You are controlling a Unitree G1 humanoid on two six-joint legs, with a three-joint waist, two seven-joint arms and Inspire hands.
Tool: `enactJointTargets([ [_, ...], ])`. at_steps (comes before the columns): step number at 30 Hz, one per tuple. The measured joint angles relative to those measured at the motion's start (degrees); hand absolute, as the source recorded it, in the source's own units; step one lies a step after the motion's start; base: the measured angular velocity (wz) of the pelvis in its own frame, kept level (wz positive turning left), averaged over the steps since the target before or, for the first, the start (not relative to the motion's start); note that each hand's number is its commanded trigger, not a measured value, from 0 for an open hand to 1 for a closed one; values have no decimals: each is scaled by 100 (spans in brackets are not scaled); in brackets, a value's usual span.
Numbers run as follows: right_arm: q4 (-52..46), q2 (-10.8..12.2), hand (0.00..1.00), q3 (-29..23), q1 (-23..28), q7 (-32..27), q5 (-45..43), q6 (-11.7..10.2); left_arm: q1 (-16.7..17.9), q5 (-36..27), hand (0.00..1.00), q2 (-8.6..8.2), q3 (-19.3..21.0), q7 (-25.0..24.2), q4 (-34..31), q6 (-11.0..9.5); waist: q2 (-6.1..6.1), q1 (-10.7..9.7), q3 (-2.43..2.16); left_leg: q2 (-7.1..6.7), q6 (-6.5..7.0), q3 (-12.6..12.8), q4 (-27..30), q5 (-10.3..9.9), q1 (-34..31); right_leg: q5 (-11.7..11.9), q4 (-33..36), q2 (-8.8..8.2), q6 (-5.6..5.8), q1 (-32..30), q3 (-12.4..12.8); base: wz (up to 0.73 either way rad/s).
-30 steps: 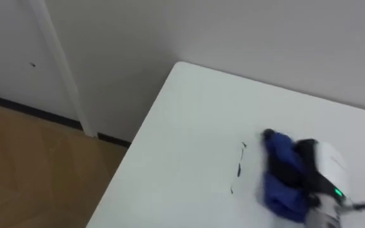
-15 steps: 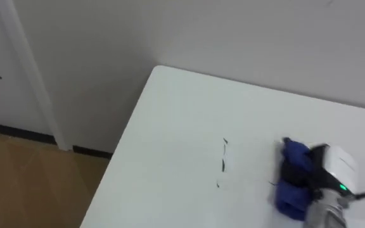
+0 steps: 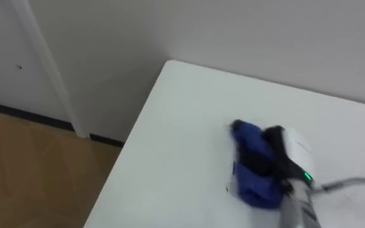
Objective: Wipe table
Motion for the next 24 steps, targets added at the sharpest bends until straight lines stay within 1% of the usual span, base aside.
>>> enactJointTargets([
  [1, 435, -195, 100, -302, 20, -148, 123, -73, 111, -3, 0, 77, 61, -5, 0, 10, -19, -52, -12, -11, 45, 106, 25, -27, 35, -68, 161, -39, 27, -36, 17, -17],
  [2, 600, -282, 100, -436, 21, -179, 180, -76, 127, -5, 0, 99, 104, -10, 0, 9, -20, -79, -11, -17, 96, 142, 61, -64, 48, -99, 265, -49, 39, -61, 27, -26],
  [3, 882, -403, 100, -635, 14, -190, 193, -64, 111, -5, 0, 124, 154, -14, 1, 7, -27, -83, -13, -24, 132, 273, 200, -148, 37, -175, 550, -79, 55, -169, 58, -43],
  [4, 1093, -490, 100, -681, -73, -190, 194, -52, 96, -53, 0, 123, 124, -17, 15, -10, -3, -74, -7, -15, 162, 432, 306, -214, 42, -203, 835, -104, 52, -277, 27, -54],
  [5, 1182, -504, 100, -669, -141, -191, 195, -51, 83, -60, 0, 120, 87, -17, 17, -24, 7, -71, -14, -13, 172, 511, 354, -241, 46, -202, 945, -138, 51, -321, -12, -76],
  [6, 1224, -492, 100, -560, -304, -192, 196, 70, 14, -67, 0, 113, 34, -17, 24, -76, 12, -19, -12, 3, 198, 735, 417, -299, 30, -191, 1059, -151, 43, -413, -69, -92],
  [7, 1226, -448, 100, -342, -592, -189, 186, 270, -100, -73, 0, 118, -103, -12, 100, -150, 45, 66, -17, 76, 212, 1079, 438, -322, 17, -209, 1221, -192, 63, -498, -221, -94],
  [8, 1206, -371, 100, -258, -681, -197, 173, 374, -203, -71, 0, 111, -194, -9, 196, -185, 64, 117, -13, 127, 202, 1254, 470, -328, 15, -273, 1469, -278, 87, -558, -359, -87],
  [9, 1170, -262, 100, -155, -826, -202, 106, 629, -434, -73, 0, 58, -339, 6, 330, -217, 104, 290, -18, 208, 165, 1488, 542, -348, 18, -485, 1986, -497, 107, -585, -497, -90],
  [10, 1141, -138, 100, 94, -1031, -204, -16, 934, -610, -80, 0, 28, -485, 27, 375, -253, 115, 596, -10, 293, 121, 1722, 589, -365, 13, -676, 2296, -764, 190, -575, -457, -101],
  [11, 1119, -63, 100, 288, -1160, -197, -61, 1060, -685, -81, 0, 30, -562, 36, 420, -265, 116, 756, -5, 344, 90, 1796, 622, -371, -2, -737, 2333, -901, 246, -568, -422, -133],
  [12, 1028, 139, 100, 729, -1482, -104, -200, 1250, -811, -132, 0, 44, -665, 39, 544, -279, 123, 990, 0, 452, 12, 1731, 785, -410, -128, -812, 2261, -1142, 360, -552, -313, -145],
  [13, 918, 411, 100, 1216, -1866, 77, -351, 1321, -916, -161, 0, 53, -665, 37, 625, -274, 134, 1195, 7, 519, -66, 1201, 947, -454, -349, -814, 1926, -1273, 482, -525, -222, -146],
  [14, 911, 537, 100, 1457, -2082, 145, -476, 1320, -948, -164, 0, 58, -661, 36, 621, -273, 136, 1240, 13, 540, -102, 879, 1014, -474, -466, -776, 1661, -1339, 543, -501, -230, -108],
  [15, 840, 852, 100, 1844, -2459, 312, -723, 1264, -1083, -161, 0, 63, -668, 9, 626, -246, 144, 1167, 49, 629, -192, 337, 1136, -498, -771, -578, 948, -1405, 670, -339, -397, -29],
  [16, 715, 1059, 100, 2113, -2701, 454, -936, 1126, -1319, -163, 0, 69, -791, -28, 624, -238, 125, 1029, 59, 665, -311, -258, 1171, -432, -1114, -210, 204, -1411, 736, -141, -533, 18],
  [17, 682, 1084, 100, 2220, -2813, 470, -941, 1033, -1470, -168, 0, 65, -882, -51, 624, -237, 121, 964, 68, 665, -371, -555, 1178, -393, -1284, -2, -89, -1393, 769, -51, -584, 69],
  [18, 697, 1089, 100, 2333, -3015, 479, -855, 923, -1735, -174, 0, 61, -1054, -99, 615, -255, 73, 918, 80, 661, -510, -942, 1203, -309, -1559, 547, -301, -1353, 782, 73, -631, 75],
  [19, 697, 1056, 100, 2360, -3100, 468, -628, 788, -1884, -172, 0, 59, -1093, -106, 613, -296, -48, 902, 108, 602, -611, -1156, 1234, -251, -1694, 596, -277, -1336, 988, 153, -710, 65],
  [20, 714, 1032, 100, 2358, -3117, 472, -530, 713, -1926, -175, 0, 36, -1097, -111, 605, -320, -33, 887, 142, 626, -668, -1220, 1232, -216, -1695, 420, -191, -1306, 1035, 164, -768, 66],
  [21, 743, 985, 100, 2355, -3025, 469, -419, 563, -1898, -315, 0, -11, -1099, -118, 599, -426, 9, 802, 167, 687, -821, -1290, 1109, -82, -1606, 47, 83, -1276, 1009, 225, -947, 80],
  [22, 741, 905, 100, 2344, -2841, 412, -375, 451, -1851, -463, 0, -50, -1098, -121, 557, -476, 21, 658, 161, 712, -878, -1251, 969, 77, -1518, -211, 256, -1279, 959, 298, -1163, 94],
  [23, 741, 842, 100, 2335, -2754, 381, -376, 381, -1798, -536, 0, -59, -1096, -120, 539, -492, 8, 594, 150, 714, -881, -1195, 905, 163, -1487, -314, 303, -1287, 934, 373, -1282, 113],
  [24, 692, 698, 100, 2236, -2552, 326, -452, 238, -1718, -553, 0, -65, -1095, -122, 547, -521, 16, 469, 141, 747, -914, -1024, 814, 337, -1476, -453, 323, -1264, 929, 536, -1509, 119],
])
